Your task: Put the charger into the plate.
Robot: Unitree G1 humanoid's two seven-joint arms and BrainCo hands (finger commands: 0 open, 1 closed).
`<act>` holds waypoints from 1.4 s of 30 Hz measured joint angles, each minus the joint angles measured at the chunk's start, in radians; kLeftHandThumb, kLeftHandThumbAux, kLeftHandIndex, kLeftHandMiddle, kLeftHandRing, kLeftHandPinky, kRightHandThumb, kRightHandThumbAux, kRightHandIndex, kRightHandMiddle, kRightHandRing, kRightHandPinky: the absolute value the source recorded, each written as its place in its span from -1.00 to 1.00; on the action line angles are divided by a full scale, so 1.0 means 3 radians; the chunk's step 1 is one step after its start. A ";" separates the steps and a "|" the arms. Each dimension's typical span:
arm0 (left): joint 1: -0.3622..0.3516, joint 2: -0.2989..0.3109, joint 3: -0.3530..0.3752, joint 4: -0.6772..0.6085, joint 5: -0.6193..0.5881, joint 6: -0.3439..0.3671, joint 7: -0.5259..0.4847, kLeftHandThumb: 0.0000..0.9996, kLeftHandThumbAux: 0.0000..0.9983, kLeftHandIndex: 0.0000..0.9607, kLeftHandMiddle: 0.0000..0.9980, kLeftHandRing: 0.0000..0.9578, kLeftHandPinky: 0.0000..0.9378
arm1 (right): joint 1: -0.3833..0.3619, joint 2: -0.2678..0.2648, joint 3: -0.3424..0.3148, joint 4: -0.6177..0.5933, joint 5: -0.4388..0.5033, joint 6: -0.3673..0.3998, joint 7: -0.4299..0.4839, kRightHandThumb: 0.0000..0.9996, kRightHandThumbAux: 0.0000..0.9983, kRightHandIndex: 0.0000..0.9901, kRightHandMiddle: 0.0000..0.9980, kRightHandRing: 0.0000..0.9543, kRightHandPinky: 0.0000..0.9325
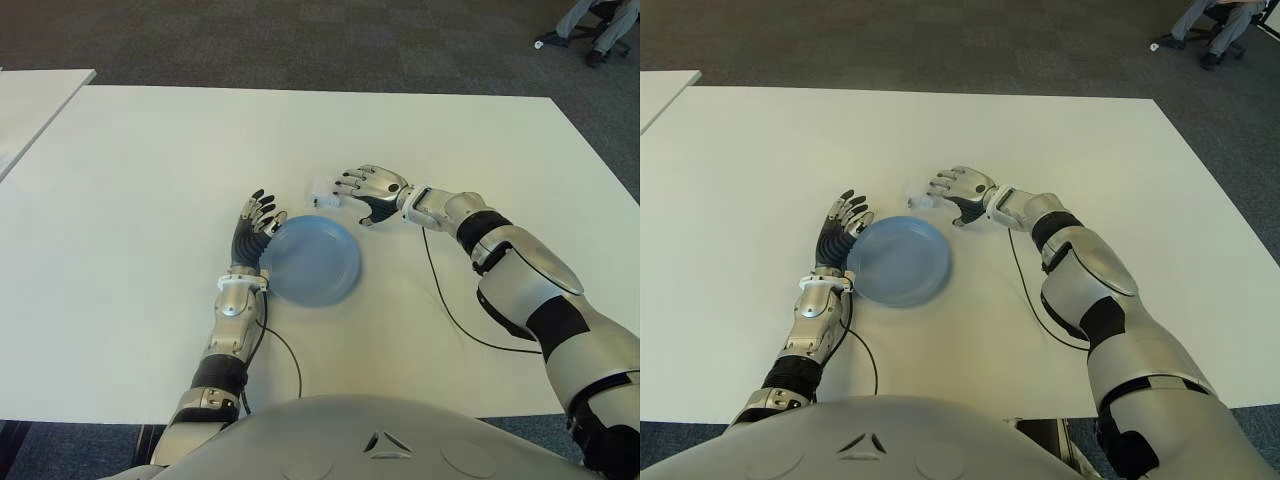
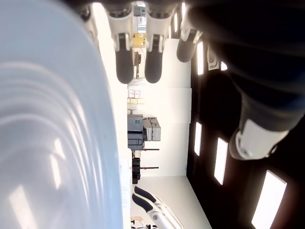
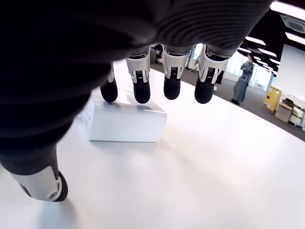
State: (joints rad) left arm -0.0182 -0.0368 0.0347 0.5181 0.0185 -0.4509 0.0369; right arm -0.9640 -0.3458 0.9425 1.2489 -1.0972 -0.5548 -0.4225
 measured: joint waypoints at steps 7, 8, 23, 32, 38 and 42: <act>0.0004 -0.0006 -0.0001 -0.0005 -0.0001 0.0000 0.0000 -1.00 0.16 -0.76 -0.64 -0.63 -0.60 | 0.0000 0.0032 -0.0003 0.0006 0.0008 0.0005 0.0022 -0.99 0.19 -1.00 -1.00 -1.00 -1.00; 0.0006 -0.0008 -0.0001 -0.0007 -0.0001 0.0001 0.0000 -1.00 0.16 -0.76 -0.64 -0.63 -0.60 | 0.0000 0.0036 -0.0003 0.0008 0.0008 0.0006 0.0023 -0.99 0.19 -1.00 -1.00 -1.00 -1.00; 0.0026 -0.0017 -0.0007 -0.0032 0.0005 0.0008 0.0000 -1.00 0.16 -0.78 -0.65 -0.63 -0.60 | 0.0009 0.0094 -0.0016 0.0037 0.0019 0.0009 0.0047 -1.00 0.18 -1.00 -1.00 -1.00 -1.00; 0.0075 -0.0028 -0.0017 -0.0095 0.0006 0.0028 0.0000 -1.00 0.16 -0.78 -0.64 -0.62 -0.57 | 0.0021 0.0130 -0.0032 0.0057 0.0083 -0.0014 0.0144 -0.98 0.20 -1.00 -1.00 -1.00 -1.00; 0.0118 -0.0035 -0.0025 -0.0151 0.0006 0.0051 0.0000 -1.00 0.15 -0.77 -0.63 -0.61 -0.57 | 0.0022 0.0151 -0.0088 0.0068 0.0215 -0.0125 0.0320 -0.95 0.24 -1.00 -1.00 -1.00 -1.00; 0.0134 -0.0039 -0.0030 -0.0171 0.0006 0.0054 0.0000 -1.00 0.15 -0.77 -0.63 -0.61 -0.56 | 0.0024 0.0155 -0.0121 0.0066 0.0301 -0.0209 0.0423 -0.95 0.27 -1.00 -1.00 -1.00 -1.00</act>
State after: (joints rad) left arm 0.0222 -0.0485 0.0256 0.4667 0.0203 -0.4347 0.0369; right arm -0.9569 -0.2994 0.9061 1.2686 -1.0070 -0.6174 -0.2957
